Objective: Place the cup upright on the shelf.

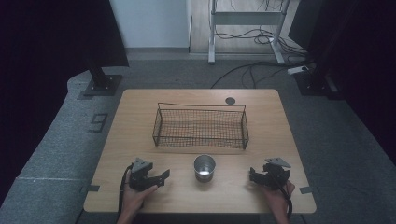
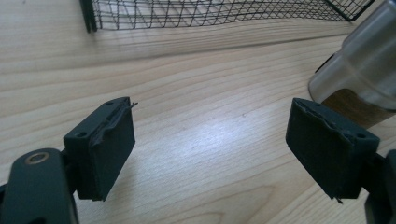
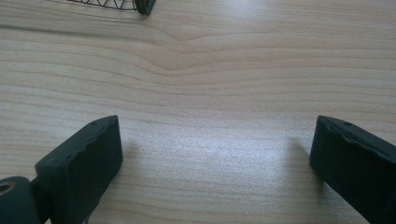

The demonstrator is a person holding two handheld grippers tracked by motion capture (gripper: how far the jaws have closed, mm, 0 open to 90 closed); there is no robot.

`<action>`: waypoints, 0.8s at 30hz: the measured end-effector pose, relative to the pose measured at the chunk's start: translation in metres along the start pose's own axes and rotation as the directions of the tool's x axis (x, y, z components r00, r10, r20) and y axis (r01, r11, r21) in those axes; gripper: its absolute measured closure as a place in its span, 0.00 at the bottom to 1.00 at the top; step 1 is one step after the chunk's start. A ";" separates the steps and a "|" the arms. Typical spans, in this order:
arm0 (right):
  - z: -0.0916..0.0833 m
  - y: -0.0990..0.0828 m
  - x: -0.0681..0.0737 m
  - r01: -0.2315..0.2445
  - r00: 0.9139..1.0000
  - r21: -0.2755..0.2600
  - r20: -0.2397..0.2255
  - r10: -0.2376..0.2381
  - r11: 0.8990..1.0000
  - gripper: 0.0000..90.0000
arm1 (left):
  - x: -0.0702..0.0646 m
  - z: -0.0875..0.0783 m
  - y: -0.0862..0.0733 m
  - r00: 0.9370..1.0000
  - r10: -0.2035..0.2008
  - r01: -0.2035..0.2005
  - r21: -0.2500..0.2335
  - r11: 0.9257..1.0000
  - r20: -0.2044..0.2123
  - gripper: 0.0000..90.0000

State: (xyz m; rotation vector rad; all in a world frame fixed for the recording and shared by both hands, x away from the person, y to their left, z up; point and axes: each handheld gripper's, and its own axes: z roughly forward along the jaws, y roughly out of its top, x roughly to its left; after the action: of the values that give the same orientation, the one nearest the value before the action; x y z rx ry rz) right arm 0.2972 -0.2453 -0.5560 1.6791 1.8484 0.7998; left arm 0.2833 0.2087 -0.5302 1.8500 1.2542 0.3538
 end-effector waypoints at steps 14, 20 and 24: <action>-0.002 -0.002 -0.001 0.013 1.000 0.004 -0.010 -0.013 1.000 0.01 | -0.002 -0.005 0.003 1.000 0.008 -0.008 -0.018 1.000 0.001 0.18; -0.003 -0.003 -0.002 0.011 1.000 0.004 -0.008 -0.011 1.000 0.01 | -0.009 -0.011 0.008 0.999 0.020 -0.019 -0.028 0.999 0.027 0.18; -0.003 -0.004 -0.002 0.009 1.000 0.004 -0.007 -0.009 1.000 0.01 | -0.012 -0.012 0.011 0.999 0.022 -0.021 -0.037 0.999 0.038 0.18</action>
State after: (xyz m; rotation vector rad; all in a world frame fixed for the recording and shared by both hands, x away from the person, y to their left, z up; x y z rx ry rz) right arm 0.2925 -0.2476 -0.5562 1.6715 1.8623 0.7997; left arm 0.2774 0.2027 -0.5118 1.8321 1.1951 0.3495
